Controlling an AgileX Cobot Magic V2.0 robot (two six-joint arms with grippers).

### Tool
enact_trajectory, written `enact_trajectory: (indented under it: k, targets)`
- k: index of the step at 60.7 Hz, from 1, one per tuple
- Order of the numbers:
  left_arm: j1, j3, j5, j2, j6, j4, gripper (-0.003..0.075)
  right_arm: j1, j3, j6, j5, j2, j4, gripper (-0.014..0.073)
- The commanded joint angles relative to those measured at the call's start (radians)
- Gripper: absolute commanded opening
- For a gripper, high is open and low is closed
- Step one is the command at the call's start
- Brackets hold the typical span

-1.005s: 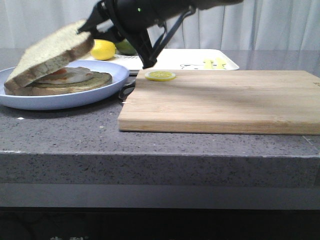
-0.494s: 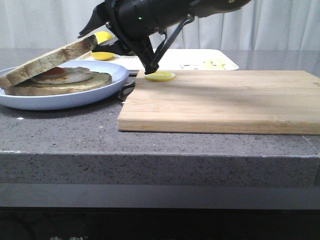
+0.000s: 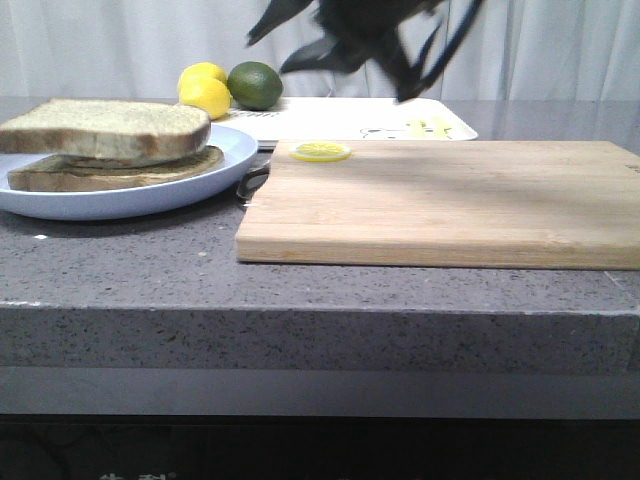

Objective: Place bread and move sandwich to tray
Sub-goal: 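Lower the bread onto the egg toast and open the right gripper, then withdraw the right gripper and reach the left gripper to the plate rim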

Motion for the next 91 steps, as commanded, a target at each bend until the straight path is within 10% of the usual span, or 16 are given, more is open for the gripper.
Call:
enact_trajectory:
  k: [1, 13, 30, 54, 71, 91]
  targets:
    - [-0.006, -0.036, -0.084, 0.012, -0.01, -0.007, 0.0663, -0.024, -0.016, -0.013, 0.068, -0.14, -0.173, 0.0298]
    - [-0.006, -0.036, -0.084, 0.012, -0.01, -0.007, 0.0663, -0.098, -0.016, -0.013, 0.261, -0.307, -0.487, 0.0234]
    - [-0.006, -0.036, -0.084, 0.012, -0.01, -0.007, 0.0663, -0.269, -0.016, -0.012, 0.481, -0.433, -0.643, -0.0112]
    - [-0.006, -0.036, -0.084, 0.012, -0.01, -0.007, 0.0663, -0.416, 0.083, 0.331, 0.391, -0.645, -1.28, -0.0109]
    - [-0.006, -0.036, -0.084, 0.012, -0.01, -0.007, 0.0663, -0.362, 0.489, 0.338, 0.004, -0.968, -1.272, -0.0109]
    - [-0.006, -0.038, -0.086, 0.022, -0.01, -0.033, 0.0663, -0.359, 0.802, 0.338, -0.088, -1.251, -1.207, -0.0109]
